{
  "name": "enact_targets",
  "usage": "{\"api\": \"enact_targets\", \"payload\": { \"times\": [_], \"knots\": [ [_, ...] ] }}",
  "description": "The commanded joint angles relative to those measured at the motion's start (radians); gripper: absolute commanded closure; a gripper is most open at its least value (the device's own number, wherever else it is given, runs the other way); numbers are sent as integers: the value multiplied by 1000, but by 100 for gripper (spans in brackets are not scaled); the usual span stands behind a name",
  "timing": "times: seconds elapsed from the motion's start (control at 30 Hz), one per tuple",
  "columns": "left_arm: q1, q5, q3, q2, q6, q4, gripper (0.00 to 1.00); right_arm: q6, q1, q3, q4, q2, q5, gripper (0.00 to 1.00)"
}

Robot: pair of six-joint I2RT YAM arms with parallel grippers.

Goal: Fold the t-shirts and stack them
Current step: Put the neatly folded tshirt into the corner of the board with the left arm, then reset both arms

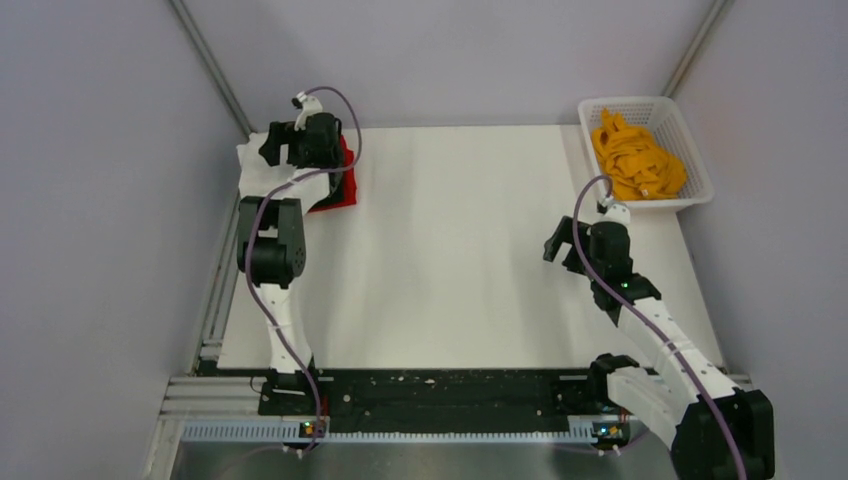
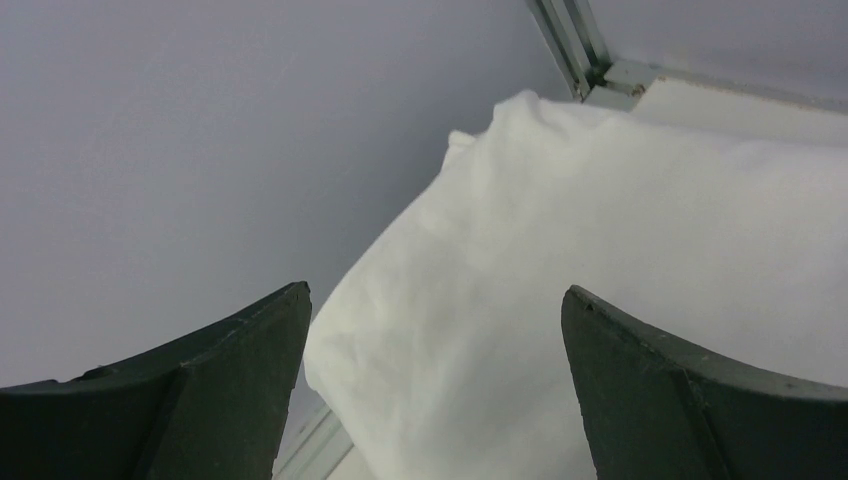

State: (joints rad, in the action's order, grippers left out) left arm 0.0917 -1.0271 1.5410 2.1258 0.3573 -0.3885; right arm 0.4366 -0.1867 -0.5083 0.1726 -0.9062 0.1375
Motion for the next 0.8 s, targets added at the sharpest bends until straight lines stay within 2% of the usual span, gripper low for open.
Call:
{"api": "enact_targets", "payload": {
  "times": [0.0, 0.1, 0.27, 0.37, 0.47, 0.6, 0.67, 0.77],
  "knots": [
    [9, 67, 61, -125, -204, 173, 1, -15, 5, -29, -16, 9, -8, 1],
    [15, 149, 58, -191, -344, 305, 1, -15, 5, -27, -16, 29, -18, 1],
    [32, 415, -12, -355, -619, 476, 1, -7, 5, -12, -12, 92, -46, 1],
    [47, 582, -120, -475, -697, 427, 2, 6, 5, 9, 0, 138, -64, 1],
    [59, 705, -214, -591, -854, 427, 1, 17, 5, 30, 22, 187, -78, 1],
    [96, 933, -446, -786, -949, 401, 1, 28, 4, 47, 80, 277, -97, 1],
    [169, 911, -578, -885, -933, 375, 1, 43, 4, 72, 86, 331, -102, 1],
    [321, 797, -763, -1037, -901, 384, 1, 70, 6, 102, 105, 392, -87, 1]
  ]
}}
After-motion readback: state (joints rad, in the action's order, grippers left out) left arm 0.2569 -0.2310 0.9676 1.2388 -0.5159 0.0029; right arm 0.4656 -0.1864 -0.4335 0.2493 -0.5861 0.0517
